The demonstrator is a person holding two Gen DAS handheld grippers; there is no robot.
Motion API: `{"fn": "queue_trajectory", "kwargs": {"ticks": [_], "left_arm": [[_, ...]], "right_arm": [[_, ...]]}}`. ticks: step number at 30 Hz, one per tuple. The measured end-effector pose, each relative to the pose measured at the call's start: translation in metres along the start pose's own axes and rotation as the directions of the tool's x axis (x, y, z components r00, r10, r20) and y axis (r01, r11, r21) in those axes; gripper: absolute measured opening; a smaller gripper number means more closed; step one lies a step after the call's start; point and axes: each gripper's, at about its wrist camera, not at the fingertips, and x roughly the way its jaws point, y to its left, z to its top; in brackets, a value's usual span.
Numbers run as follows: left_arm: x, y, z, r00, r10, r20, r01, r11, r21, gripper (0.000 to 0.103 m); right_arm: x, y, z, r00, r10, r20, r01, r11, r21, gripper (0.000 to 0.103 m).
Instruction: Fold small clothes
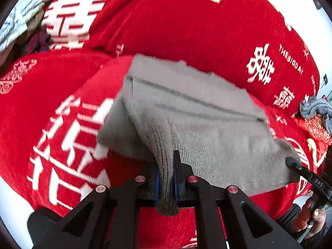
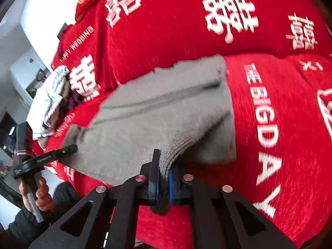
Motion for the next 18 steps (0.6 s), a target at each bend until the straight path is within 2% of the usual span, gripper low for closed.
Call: {"fn": "queue_trajectory", "kwargs": {"ticks": [3, 8, 18], "left_arm": [[-0.008, -0.005, 0.016, 0.999, 0.007, 0.034, -0.008, 1.000, 0.010, 0.012], [-0.019, -0.008, 0.043, 0.996, 0.009, 0.084, -0.009, 1.000, -0.005, 0.012], [-0.014, -0.016, 0.069, 0.995, 0.025, 0.101, -0.025, 1.000, -0.002, 0.012]], "right_arm": [[-0.014, 0.015, 0.020, 0.998, 0.025, 0.051, -0.024, 1.000, -0.018, 0.007], [-0.025, 0.033, 0.045, 0.993, 0.014, 0.116, -0.010, 0.999, -0.033, 0.007], [-0.011, 0.028, 0.076, 0.992, -0.054, 0.117, 0.055, 0.999, 0.000, 0.007]]}}
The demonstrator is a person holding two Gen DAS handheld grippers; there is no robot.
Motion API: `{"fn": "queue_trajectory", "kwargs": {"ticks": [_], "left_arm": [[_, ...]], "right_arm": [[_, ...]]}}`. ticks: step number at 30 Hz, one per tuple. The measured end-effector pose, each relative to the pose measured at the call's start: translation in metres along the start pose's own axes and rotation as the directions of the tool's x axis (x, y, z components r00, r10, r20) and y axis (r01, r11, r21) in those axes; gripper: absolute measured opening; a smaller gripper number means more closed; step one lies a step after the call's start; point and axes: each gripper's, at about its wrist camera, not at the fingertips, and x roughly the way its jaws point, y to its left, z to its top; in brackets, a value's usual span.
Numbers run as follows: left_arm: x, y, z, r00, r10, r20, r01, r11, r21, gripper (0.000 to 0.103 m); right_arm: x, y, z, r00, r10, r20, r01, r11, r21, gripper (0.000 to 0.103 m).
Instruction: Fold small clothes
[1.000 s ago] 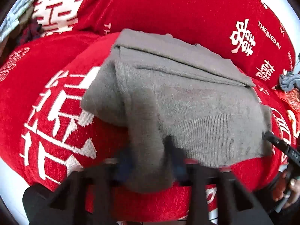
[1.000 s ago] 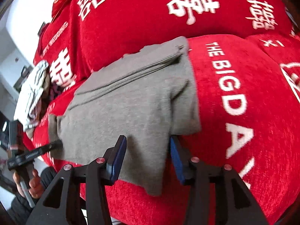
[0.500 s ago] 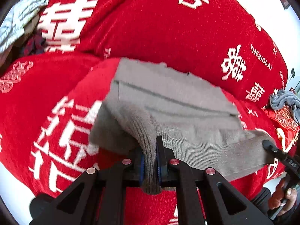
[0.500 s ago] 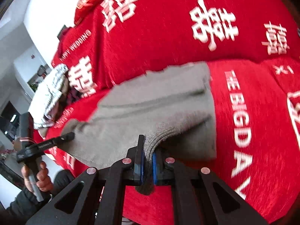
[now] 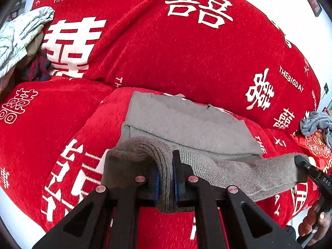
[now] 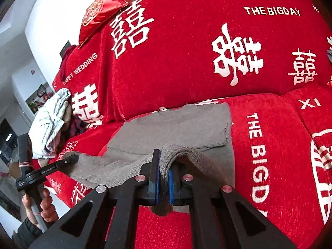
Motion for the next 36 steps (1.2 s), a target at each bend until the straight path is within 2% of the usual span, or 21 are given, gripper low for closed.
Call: {"fn": "queue_trajectory", "kwargs": {"ticks": [14, 24, 36], "left_arm": [[0.016, -0.001, 0.030, 1.000, 0.012, -0.007, -0.012, 1.000, -0.026, 0.012], [0.035, -0.013, 0.051, 0.998, 0.065, -0.015, -0.065, 0.998, 0.023, 0.012], [0.059, -0.021, 0.073, 0.996, 0.083, -0.021, -0.082, 0.995, 0.052, 0.012]], "right_arm": [[0.026, 0.004, 0.040, 0.999, -0.045, -0.011, 0.045, 0.999, -0.008, 0.007], [0.047, -0.001, 0.062, 0.997, -0.075, -0.026, 0.076, 0.997, 0.004, 0.007], [0.068, -0.012, 0.082, 0.993, -0.109, -0.037, 0.110, 0.994, 0.014, 0.007]]}}
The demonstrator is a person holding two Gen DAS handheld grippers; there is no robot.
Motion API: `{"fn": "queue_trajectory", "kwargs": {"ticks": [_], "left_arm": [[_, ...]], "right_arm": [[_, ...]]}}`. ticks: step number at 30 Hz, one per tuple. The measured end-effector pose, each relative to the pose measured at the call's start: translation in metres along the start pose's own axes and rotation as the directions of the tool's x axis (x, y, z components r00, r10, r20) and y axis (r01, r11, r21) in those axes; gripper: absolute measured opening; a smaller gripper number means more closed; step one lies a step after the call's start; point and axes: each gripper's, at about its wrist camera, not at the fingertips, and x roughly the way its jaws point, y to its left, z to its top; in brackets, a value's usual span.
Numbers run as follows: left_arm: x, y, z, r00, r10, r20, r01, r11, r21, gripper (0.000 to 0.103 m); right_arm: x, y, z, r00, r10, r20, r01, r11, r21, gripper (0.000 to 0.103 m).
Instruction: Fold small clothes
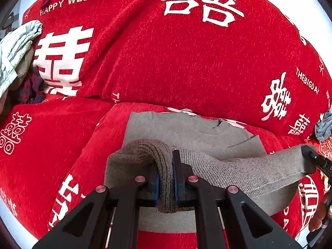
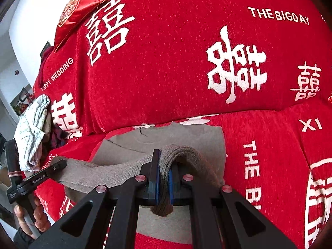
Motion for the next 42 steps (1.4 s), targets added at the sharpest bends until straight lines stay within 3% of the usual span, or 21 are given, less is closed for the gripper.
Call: {"fn": "queue_trajectory", "kwargs": {"ticks": [42], "left_arm": [[0.102, -0.004, 0.036, 0.993, 0.032, -0.114, -0.030, 0.999, 0.017, 0.012]], "right_arm": [[0.105, -0.034, 0.027, 0.988, -0.084, -0.128, 0.089, 0.995, 0.033, 0.007]]}}
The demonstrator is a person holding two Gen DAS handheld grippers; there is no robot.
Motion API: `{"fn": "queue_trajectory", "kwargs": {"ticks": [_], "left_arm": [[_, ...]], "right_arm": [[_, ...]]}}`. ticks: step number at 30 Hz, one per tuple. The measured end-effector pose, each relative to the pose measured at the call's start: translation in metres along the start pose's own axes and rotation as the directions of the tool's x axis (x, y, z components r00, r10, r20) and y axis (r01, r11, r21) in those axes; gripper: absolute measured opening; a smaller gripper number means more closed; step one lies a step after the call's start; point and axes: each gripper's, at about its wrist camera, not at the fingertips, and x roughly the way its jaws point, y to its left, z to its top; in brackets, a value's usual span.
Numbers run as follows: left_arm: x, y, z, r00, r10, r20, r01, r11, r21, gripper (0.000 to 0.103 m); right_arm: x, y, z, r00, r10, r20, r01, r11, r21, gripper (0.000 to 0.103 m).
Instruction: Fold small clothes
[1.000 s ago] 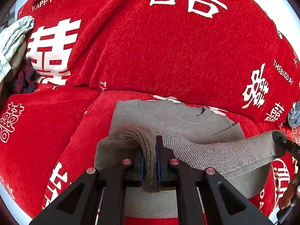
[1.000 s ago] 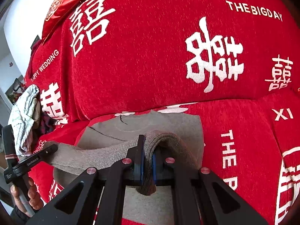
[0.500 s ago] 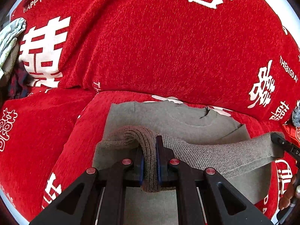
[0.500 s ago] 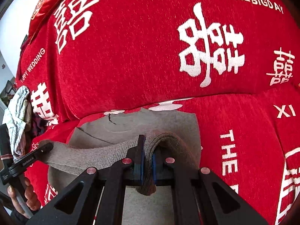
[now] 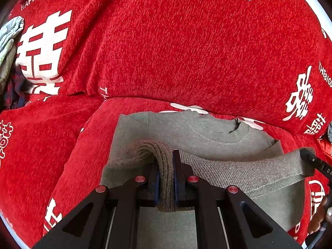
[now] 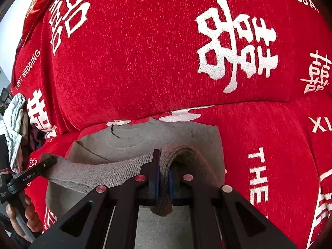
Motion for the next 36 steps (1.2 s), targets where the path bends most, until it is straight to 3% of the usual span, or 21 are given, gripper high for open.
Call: {"fn": "queue_trajectory", "kwargs": {"ticks": [18, 28, 36], "left_arm": [[0.033, -0.007, 0.014, 0.999, 0.021, -0.033, -0.020, 1.000, 0.023, 0.012], [0.074, 0.000, 0.020, 0.990, 0.019, -0.140, -0.018, 1.000, 0.008, 0.012], [0.093, -0.003, 0.021, 0.986, 0.036, -0.166, -0.032, 0.999, 0.026, 0.012]], "right_arm": [[0.036, -0.014, 0.009, 0.998, -0.022, -0.055, 0.024, 0.999, 0.021, 0.007], [0.071, -0.030, 0.011, 0.990, -0.028, -0.142, 0.041, 0.995, 0.088, 0.007], [0.085, -0.035, 0.010, 0.987, -0.029, -0.160, 0.045, 0.994, 0.097, 0.007]]}}
